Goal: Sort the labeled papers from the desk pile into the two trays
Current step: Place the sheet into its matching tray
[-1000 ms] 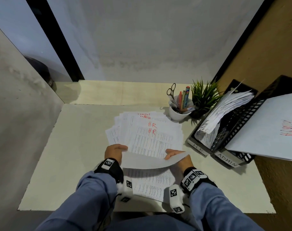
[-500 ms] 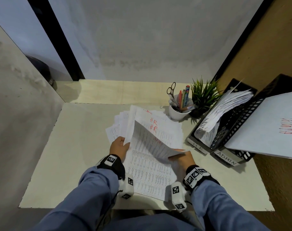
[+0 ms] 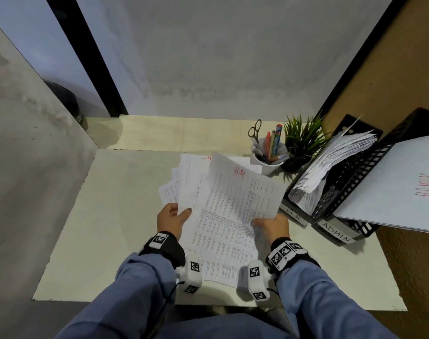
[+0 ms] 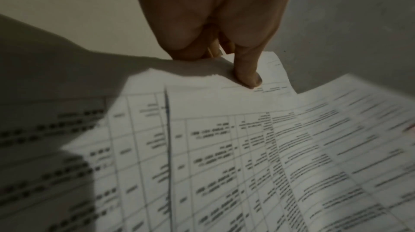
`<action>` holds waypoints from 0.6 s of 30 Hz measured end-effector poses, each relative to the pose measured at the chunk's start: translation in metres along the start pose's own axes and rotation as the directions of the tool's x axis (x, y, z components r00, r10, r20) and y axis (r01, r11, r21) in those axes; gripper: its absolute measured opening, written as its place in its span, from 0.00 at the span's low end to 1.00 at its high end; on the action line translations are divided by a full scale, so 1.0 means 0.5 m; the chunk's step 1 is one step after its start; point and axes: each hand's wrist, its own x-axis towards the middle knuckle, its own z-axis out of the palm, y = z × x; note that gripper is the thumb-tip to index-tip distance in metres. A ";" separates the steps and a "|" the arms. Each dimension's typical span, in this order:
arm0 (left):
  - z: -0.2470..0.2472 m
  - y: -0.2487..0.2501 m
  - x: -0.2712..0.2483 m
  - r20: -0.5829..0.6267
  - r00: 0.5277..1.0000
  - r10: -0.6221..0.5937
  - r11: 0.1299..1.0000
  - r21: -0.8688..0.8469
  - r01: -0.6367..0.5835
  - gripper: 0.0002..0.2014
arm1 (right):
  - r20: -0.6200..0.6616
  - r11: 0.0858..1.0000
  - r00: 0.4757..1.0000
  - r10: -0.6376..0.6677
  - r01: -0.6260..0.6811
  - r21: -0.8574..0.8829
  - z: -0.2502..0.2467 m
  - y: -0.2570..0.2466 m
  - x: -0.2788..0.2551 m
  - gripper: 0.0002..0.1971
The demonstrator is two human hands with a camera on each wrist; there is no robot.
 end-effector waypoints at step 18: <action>0.023 0.052 -0.011 0.003 0.998 0.064 0.997 -0.031 -0.064 0.27 | -0.054 0.995 0.999 0.010 -0.005 0.102 -0.032 -0.005 0.021 0.20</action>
